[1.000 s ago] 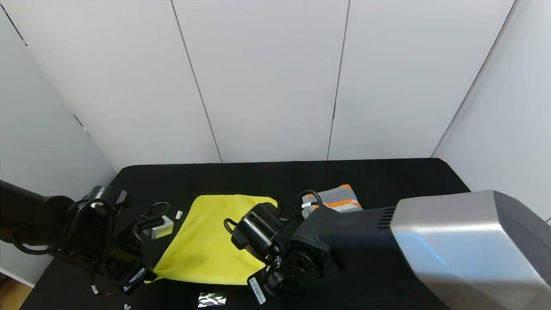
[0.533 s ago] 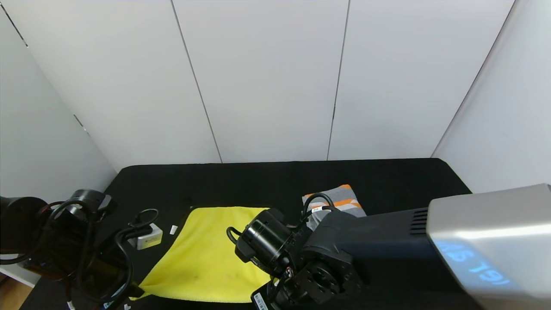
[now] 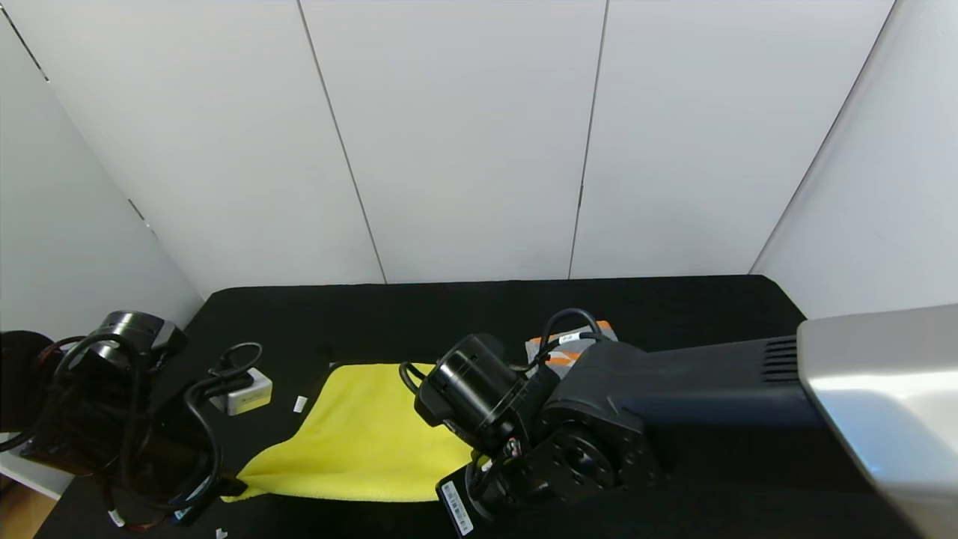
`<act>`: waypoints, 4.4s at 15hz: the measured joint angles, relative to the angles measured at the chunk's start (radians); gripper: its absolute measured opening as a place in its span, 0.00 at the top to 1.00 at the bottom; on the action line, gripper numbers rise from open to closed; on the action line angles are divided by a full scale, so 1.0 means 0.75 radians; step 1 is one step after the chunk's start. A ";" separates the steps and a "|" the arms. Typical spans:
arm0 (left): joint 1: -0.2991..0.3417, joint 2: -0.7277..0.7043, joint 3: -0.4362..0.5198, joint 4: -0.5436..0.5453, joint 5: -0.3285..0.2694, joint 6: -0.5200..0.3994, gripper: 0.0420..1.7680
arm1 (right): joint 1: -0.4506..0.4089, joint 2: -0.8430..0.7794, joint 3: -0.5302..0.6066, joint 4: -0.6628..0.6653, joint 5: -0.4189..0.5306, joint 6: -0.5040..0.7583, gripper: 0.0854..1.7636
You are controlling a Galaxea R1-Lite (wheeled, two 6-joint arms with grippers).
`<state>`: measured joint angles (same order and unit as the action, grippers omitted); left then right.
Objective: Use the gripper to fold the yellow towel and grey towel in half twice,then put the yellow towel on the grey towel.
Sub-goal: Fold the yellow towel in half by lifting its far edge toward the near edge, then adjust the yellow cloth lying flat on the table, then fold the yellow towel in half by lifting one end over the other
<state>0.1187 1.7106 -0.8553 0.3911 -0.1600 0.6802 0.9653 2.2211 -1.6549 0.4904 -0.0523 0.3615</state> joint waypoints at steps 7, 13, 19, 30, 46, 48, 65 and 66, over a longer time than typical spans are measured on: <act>-0.014 0.042 -0.234 0.004 -0.080 -0.075 0.96 | -0.087 0.059 -0.198 0.002 -0.063 -0.001 0.97; -0.044 0.169 -0.426 0.000 -0.090 -0.086 0.96 | -0.143 0.146 -0.350 0.004 -0.083 -0.005 0.97; -0.064 0.323 -0.582 -0.001 -0.123 -0.108 0.96 | -0.198 0.242 -0.430 -0.072 -0.085 -0.021 0.97; -0.039 0.455 -0.646 -0.009 -0.122 -0.159 0.84 | -0.235 0.341 -0.430 -0.245 -0.128 -0.043 0.77; -0.004 0.434 -0.618 0.043 -0.096 -0.192 0.14 | -0.190 0.315 -0.422 -0.236 -0.203 -0.032 0.13; 0.018 0.431 -0.589 0.058 -0.069 -0.195 0.11 | -0.178 0.305 -0.422 -0.210 -0.205 -0.033 0.11; 0.001 0.484 -0.581 -0.017 -0.162 -0.697 0.04 | -0.159 0.060 -0.202 -0.120 -0.164 -0.034 0.04; -0.001 0.492 -0.581 -0.030 -0.166 -0.723 0.04 | -0.162 0.045 -0.180 -0.124 -0.148 -0.034 0.04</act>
<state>0.1183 2.0796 -1.2911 0.3687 -0.2847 0.1379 0.8436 2.2549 -1.7900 0.3974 -0.1634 0.3357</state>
